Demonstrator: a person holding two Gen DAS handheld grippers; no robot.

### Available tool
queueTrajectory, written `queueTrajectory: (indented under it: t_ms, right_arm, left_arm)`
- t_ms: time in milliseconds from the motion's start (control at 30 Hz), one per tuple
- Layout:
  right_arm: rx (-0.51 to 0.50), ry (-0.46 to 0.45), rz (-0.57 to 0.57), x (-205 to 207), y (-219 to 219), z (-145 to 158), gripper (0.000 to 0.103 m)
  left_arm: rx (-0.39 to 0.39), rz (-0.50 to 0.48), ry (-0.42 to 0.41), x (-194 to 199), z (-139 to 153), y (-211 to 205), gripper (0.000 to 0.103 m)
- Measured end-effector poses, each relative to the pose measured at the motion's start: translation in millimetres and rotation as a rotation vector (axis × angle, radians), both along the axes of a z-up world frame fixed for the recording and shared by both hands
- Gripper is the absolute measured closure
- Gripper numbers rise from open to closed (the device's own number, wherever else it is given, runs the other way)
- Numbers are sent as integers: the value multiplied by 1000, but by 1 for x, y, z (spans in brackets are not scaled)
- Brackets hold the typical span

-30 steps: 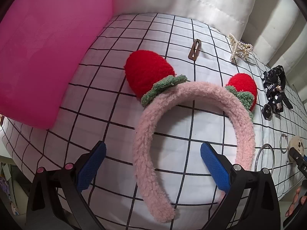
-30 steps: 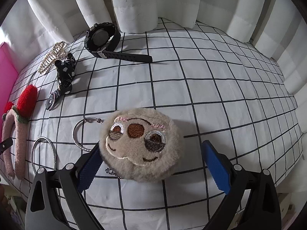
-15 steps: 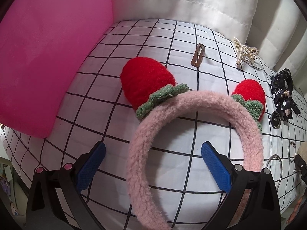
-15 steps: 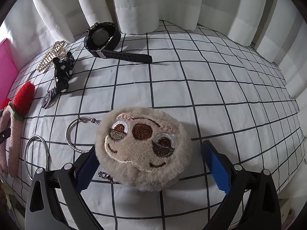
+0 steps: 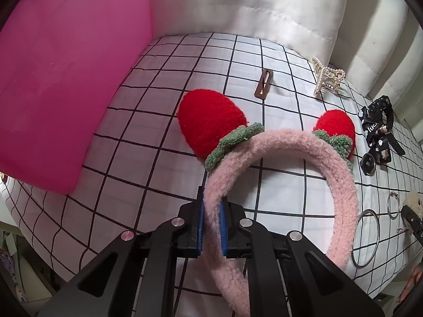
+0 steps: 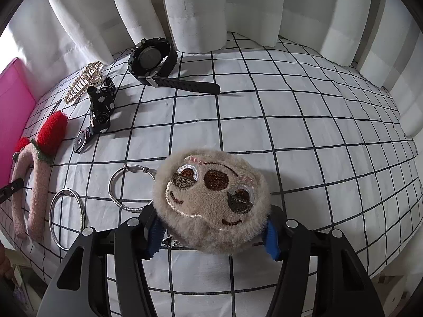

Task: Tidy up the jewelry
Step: 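Grasp the pink headband with the left tool while the right tool grasps the beige plush keychain, then carry the headband and plush keychain into the pink tub and open both tools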

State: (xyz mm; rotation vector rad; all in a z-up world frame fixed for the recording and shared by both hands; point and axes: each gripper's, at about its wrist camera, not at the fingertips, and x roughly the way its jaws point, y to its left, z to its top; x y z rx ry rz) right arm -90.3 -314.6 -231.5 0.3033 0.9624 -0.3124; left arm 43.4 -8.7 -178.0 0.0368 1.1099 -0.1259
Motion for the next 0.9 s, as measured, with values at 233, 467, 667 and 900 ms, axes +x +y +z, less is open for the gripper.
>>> queueTrajectory:
  t_ms: [233, 467, 667, 900]
  right_arm:
    - [-6, -60, 25, -7, 7, 24, 45]
    - [-22, -127, 74, -13, 23, 59, 45]
    - [-45, -225, 139, -10, 46, 108, 45]
    - [-58, -368, 285, 21, 100, 176, 45]
  left_arm:
    - [-26, -4, -71, -15, 35, 3, 94]
    - [-72, -6, -145, -25, 81, 8, 94]
    - [-118, 4, -230, -29, 136, 19, 94]
    - [-155, 68, -380, -27, 203, 61, 94]
